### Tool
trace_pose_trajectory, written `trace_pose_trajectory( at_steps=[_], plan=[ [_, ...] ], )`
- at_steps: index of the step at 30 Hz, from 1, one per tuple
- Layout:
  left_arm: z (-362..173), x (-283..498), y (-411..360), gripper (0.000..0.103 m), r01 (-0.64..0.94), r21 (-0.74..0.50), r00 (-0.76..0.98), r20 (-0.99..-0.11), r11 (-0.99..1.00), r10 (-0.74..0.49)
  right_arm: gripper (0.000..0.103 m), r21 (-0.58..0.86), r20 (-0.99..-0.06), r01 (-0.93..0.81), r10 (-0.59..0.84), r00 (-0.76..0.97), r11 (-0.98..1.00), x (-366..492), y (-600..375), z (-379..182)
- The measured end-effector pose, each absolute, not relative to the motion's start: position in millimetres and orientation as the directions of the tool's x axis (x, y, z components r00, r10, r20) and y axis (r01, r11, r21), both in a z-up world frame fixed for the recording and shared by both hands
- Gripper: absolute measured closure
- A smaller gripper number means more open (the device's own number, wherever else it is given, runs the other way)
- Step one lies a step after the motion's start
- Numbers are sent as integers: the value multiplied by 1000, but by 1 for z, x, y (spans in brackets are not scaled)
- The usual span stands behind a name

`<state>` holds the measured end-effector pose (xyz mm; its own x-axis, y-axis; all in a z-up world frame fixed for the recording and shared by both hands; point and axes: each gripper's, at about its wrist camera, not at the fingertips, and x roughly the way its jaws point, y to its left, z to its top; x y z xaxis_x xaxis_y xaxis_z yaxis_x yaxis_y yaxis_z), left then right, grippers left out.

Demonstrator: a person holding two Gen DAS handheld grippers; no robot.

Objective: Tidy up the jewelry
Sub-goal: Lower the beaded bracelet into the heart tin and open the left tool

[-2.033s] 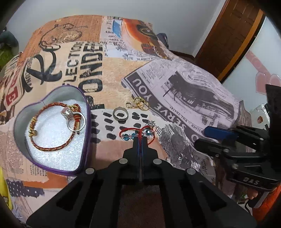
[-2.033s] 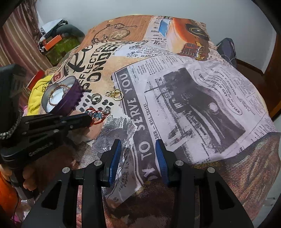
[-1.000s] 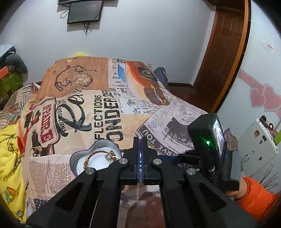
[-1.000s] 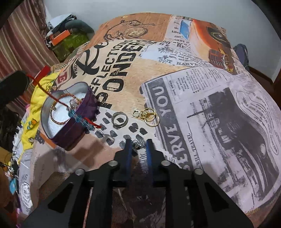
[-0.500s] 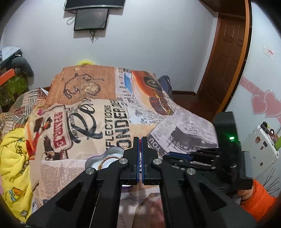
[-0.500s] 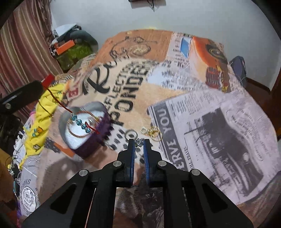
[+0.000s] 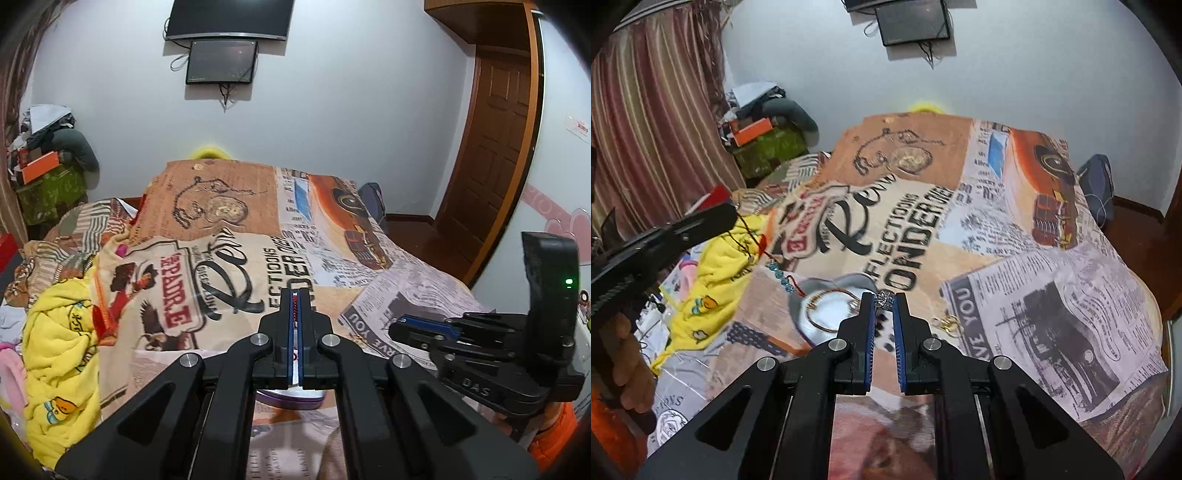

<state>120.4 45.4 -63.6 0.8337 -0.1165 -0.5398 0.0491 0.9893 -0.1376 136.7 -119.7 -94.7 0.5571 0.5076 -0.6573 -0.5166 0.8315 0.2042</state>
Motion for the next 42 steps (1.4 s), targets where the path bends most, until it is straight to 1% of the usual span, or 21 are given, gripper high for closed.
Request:
trace_pose_trajectory(
  at_steps=[9, 22, 32, 37, 38, 39, 40, 42],
  plan=[
    [-74, 125, 64, 103, 51, -168, 821, -554, 985, -137, 94, 208, -649, -559, 541, 535, 803, 132, -93, -92],
    [-108, 145, 70, 103, 99, -252, 760, -606, 963, -237, 94, 217, -713, -583, 535, 453, 783, 146, -64, -126],
    [-132, 162, 69, 103, 92, -250, 715, -658, 964, -239, 94, 230, -733, -577, 530, 426, 783, 155, -62, -140],
    [-145, 161, 75, 102, 56, -239, 696, -687, 969, -209, 94, 226, -742, -582, 525, 418, 782, 156, -59, -145],
    [-147, 160, 76, 99, 48, -230, 694, -692, 972, -199, 94, 226, -743, -581, 525, 416, 781, 156, -58, -146],
    [-148, 159, 77, 93, 40, -218, 694, -696, 975, -185, 94, 228, -744, -582, 525, 413, 781, 157, -58, -146],
    [-148, 157, 78, 89, 34, -207, 694, -699, 978, -173, 94, 229, -745, -582, 526, 411, 780, 157, -58, -147],
    [-149, 153, 81, 68, 18, -176, 701, -700, 984, -138, 94, 229, -746, -583, 525, 410, 780, 157, -57, -148]
  ],
)
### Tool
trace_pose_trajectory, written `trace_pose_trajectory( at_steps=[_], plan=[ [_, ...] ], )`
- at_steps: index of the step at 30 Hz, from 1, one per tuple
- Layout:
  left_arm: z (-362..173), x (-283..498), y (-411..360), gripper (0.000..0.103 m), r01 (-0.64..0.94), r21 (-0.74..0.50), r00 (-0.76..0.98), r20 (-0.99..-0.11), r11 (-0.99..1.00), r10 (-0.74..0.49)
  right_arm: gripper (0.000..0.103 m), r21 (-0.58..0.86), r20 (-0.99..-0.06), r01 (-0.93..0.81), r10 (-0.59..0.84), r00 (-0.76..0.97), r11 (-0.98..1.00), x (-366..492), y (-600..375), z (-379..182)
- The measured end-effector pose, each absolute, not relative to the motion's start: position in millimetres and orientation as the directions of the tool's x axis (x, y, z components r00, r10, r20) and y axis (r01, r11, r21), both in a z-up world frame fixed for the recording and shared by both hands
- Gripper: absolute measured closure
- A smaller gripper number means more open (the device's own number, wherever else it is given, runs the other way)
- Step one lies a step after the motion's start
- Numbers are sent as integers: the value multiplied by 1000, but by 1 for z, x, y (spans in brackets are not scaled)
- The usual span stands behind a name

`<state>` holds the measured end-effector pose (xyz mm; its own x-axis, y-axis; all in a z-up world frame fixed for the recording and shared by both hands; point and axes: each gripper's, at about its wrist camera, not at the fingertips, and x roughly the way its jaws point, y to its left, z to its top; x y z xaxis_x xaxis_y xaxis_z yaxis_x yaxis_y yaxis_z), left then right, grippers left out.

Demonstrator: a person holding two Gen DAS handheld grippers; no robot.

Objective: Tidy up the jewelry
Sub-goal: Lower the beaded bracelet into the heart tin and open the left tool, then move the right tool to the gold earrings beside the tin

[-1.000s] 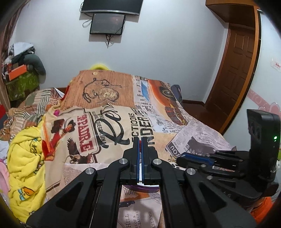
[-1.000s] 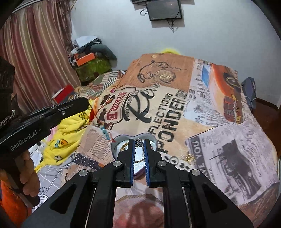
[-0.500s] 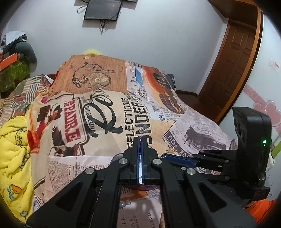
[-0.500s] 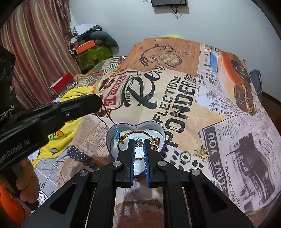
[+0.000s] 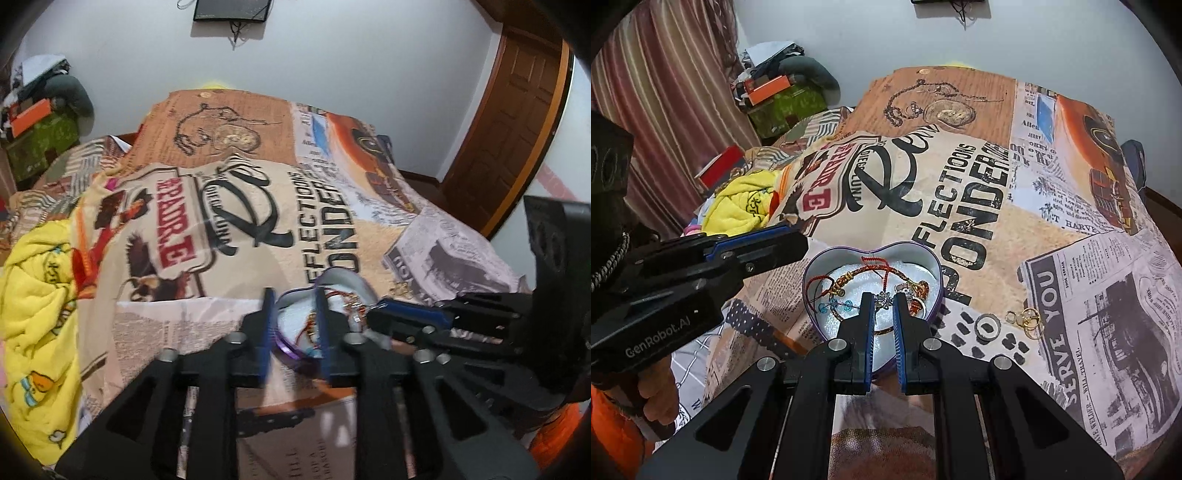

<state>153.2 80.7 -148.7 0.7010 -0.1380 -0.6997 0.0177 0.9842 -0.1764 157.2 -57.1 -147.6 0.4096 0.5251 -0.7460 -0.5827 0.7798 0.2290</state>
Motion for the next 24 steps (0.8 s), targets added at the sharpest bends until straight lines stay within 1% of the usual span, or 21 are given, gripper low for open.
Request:
trace_pose_trajectory(
  at_steps=[2, 3, 12, 20, 22, 24],
  plan=[
    [-148, 150, 84, 59, 7, -158, 709, -695, 987, -116, 94, 225, -747, -583, 522, 411, 781, 157, -57, -148],
    [-148, 147, 85, 56, 3, -151, 711, -695, 988, -109, 94, 221, -748, -583, 519, 413, 782, 157, -57, -148],
    [-162, 140, 95, 46, -25, -140, 687, -722, 990, -85, 94, 178, -761, -588, 489, 426, 789, 155, -54, -153],
    [-170, 134, 97, 46, -34, -154, 666, -740, 987, -93, 94, 154, -784, -605, 470, 407, 781, 152, -52, -156],
    [-171, 133, 98, 46, -36, -161, 664, -741, 986, -97, 93, 154, -788, -612, 471, 397, 776, 151, -51, -156],
    [-172, 132, 97, 46, -37, -162, 663, -743, 986, -97, 89, 152, -790, -614, 469, 395, 775, 150, -50, -156]
  ],
)
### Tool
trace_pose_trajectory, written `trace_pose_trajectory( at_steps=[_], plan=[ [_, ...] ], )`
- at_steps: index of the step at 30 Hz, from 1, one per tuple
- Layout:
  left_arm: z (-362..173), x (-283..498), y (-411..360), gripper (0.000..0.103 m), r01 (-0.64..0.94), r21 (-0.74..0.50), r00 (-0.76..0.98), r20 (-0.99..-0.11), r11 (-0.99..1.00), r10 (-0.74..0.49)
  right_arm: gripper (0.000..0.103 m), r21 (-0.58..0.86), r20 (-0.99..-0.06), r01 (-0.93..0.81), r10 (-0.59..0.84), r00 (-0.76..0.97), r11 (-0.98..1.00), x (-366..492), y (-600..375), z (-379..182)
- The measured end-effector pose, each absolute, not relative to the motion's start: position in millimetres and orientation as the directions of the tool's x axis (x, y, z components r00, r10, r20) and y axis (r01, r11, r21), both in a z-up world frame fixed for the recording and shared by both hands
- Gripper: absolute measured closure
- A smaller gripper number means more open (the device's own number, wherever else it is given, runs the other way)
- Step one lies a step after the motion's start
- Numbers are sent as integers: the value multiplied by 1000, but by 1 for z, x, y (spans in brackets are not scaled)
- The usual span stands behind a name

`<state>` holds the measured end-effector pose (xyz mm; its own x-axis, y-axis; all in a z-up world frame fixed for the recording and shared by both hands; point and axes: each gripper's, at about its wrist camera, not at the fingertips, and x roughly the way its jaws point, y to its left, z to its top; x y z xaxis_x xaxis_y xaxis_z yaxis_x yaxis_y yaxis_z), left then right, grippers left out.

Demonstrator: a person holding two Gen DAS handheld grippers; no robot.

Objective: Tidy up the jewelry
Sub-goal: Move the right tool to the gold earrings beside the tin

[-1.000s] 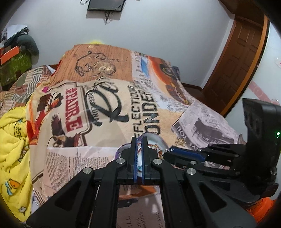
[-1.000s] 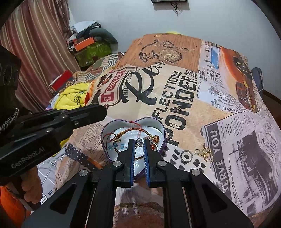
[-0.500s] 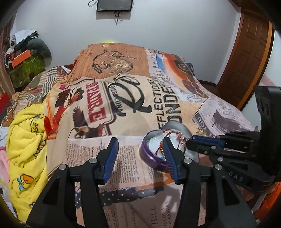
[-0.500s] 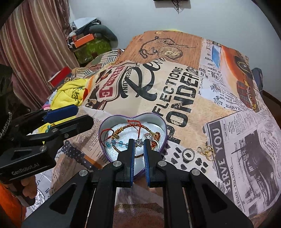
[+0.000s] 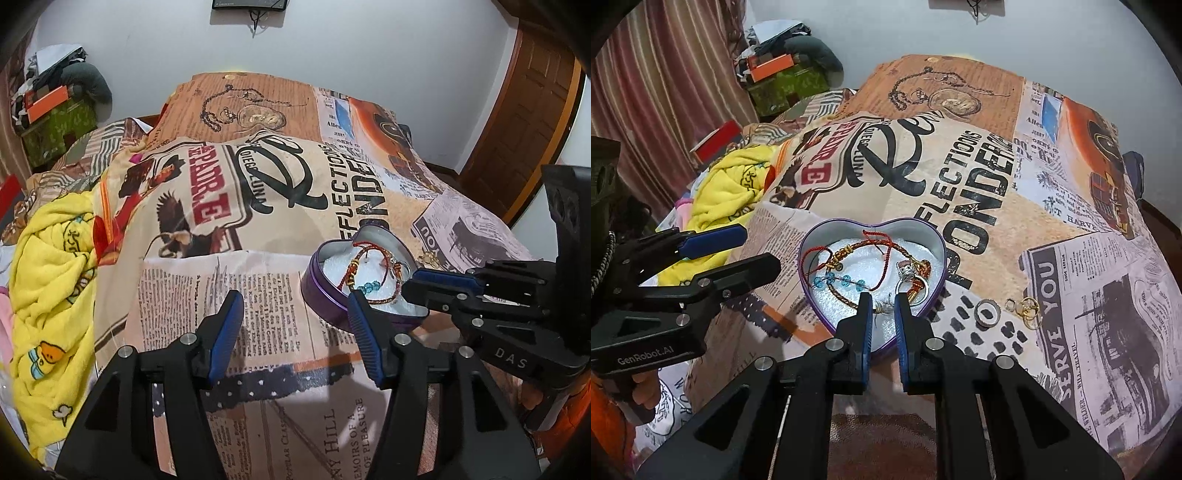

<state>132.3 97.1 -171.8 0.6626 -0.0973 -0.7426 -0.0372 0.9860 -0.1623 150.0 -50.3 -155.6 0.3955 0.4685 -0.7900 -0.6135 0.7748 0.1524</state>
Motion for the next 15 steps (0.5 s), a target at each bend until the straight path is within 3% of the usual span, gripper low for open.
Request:
trace_pose_trajectory(
  at_steps=[5, 15],
  plan=[
    [-169, 129, 96, 46, -38, -162, 664, -742, 986, -96, 75, 142, -780, -605, 465, 419, 784, 148, -53, -149],
    [-154, 120, 82, 44, -17, -144, 681, -726, 989, -94, 72, 142, -747, -566, 463, 477, 812, 143, -79, -126]
  ],
)
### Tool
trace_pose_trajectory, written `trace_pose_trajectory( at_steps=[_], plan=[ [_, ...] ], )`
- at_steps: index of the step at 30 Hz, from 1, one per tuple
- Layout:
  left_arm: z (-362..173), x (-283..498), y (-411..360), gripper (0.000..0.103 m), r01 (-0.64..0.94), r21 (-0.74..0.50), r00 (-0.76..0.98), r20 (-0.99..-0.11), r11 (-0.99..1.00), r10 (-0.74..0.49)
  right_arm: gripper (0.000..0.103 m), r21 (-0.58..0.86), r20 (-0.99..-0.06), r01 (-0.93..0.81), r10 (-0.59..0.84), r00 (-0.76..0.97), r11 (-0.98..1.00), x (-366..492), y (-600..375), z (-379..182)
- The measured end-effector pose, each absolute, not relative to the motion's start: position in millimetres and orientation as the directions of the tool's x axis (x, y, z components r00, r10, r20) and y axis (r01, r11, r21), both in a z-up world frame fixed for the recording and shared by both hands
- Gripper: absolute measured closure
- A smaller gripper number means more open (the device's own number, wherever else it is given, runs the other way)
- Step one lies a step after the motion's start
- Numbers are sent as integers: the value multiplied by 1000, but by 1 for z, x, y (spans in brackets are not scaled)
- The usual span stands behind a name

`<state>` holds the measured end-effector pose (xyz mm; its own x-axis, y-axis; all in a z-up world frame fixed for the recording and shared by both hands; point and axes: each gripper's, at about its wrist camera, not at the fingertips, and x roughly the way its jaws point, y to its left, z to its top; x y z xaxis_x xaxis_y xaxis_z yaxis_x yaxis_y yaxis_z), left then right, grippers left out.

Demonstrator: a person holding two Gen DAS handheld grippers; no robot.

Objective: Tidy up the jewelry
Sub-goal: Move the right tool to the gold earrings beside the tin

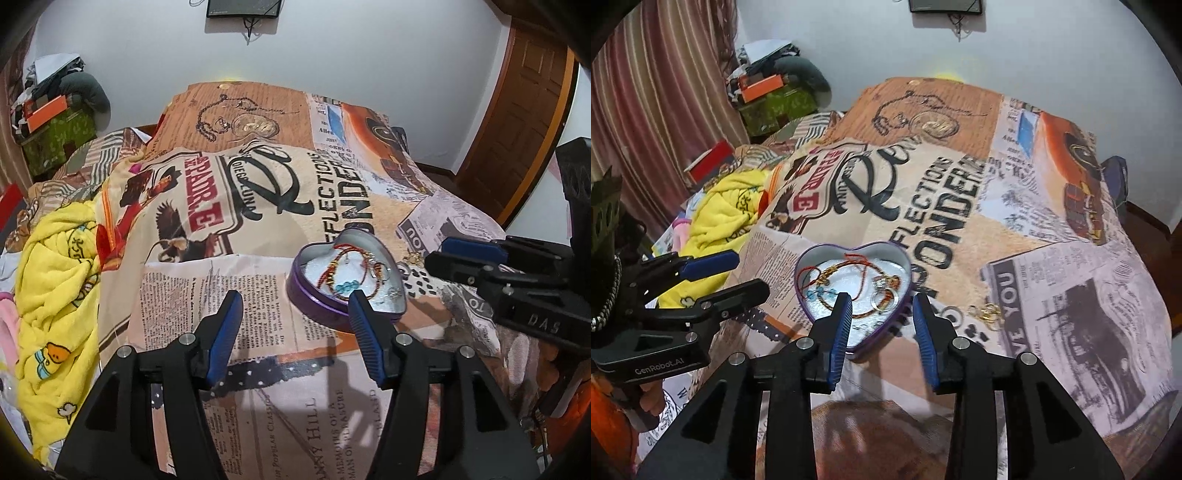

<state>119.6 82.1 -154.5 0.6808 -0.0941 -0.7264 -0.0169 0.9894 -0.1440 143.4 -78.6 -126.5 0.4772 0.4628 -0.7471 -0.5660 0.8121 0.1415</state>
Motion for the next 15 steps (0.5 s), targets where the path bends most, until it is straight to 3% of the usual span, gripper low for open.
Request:
trace_pose_trajectory(
  at_steps=[15],
  plan=[
    [-136, 134, 39, 43, 57, -128, 693, -709, 990, -131, 71, 146, -733, -436, 393, 555, 888, 152, -149, -121]
  ],
)
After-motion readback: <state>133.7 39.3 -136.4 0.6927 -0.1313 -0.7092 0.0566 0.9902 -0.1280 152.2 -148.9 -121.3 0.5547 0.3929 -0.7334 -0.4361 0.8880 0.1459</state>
